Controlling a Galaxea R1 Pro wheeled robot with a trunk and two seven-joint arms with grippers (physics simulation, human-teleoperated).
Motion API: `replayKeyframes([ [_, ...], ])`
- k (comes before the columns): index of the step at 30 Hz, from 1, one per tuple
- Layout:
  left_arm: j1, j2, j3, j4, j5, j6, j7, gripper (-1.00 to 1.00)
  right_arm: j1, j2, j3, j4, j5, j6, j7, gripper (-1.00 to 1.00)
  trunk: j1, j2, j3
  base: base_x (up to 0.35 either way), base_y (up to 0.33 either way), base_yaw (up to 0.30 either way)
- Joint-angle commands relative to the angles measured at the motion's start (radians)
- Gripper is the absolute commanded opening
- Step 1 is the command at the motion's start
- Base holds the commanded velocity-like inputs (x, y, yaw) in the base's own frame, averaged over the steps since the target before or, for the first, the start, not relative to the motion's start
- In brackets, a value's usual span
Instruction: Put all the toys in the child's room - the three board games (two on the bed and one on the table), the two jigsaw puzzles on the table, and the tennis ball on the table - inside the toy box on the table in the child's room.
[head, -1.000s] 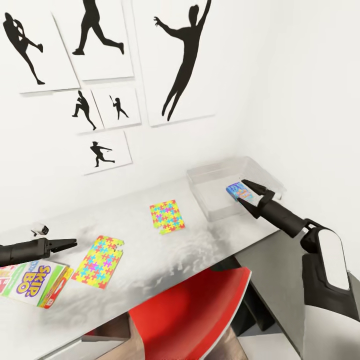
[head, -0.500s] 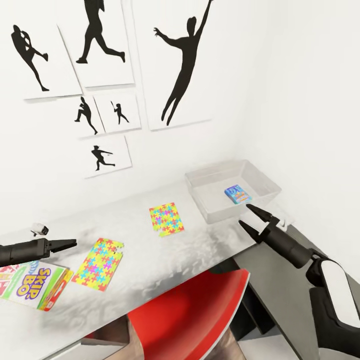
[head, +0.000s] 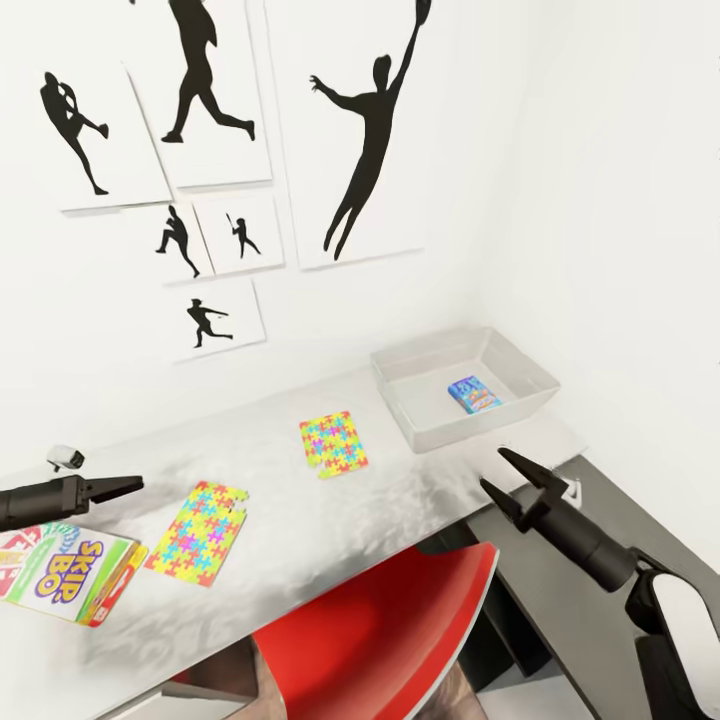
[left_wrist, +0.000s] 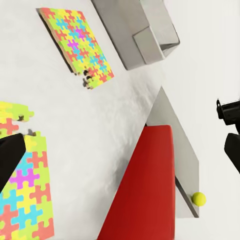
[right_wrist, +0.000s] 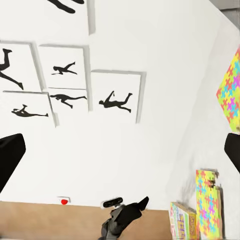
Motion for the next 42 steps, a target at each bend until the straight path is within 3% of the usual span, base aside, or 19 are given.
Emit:
replayKeyframes([
  [1, 0.000, 0.002, 0.005, 0.000, 0.000, 0.010, -0.004, 1.00, 0.012, 0.000, -0.002, -0.001, 0.010, 0.004, 0.021, 1.00, 0.001, -0.002, 0.000, 0.000, 0.000, 0.000],
  [9, 0.006, 0.019, 0.030, 0.000, 0.002, 0.008, -0.004, 1.00, 0.115, -0.001, -0.014, -0.007, 0.017, 0.004, 0.135, 1.00, 0.001, -0.002, 0.013, 0.000, 0.000, 0.000],
  [21, 0.013, 0.025, 0.035, 0.001, 0.008, 0.008, -0.004, 1.00, 0.263, -0.001, -0.132, -0.017, 0.048, 0.004, 0.342, 1.00, 0.001, -0.002, 0.033, 0.000, 0.000, 0.000],
  [30, 0.033, 0.025, 0.036, 0.001, 0.018, 0.008, -0.004, 1.00, 0.286, -0.011, -0.191, -0.018, 0.085, 0.004, 0.428, 1.00, 0.001, -0.002, 0.047, 0.000, 0.000, 0.000],
  [42, 0.054, 0.026, 0.037, 0.000, 0.055, 0.008, -0.004, 1.00, 0.290, -0.027, -0.208, -0.018, 0.106, 0.004, 0.464, 1.00, 0.001, -0.002, 0.056, 0.000, 0.000, 0.000],
])
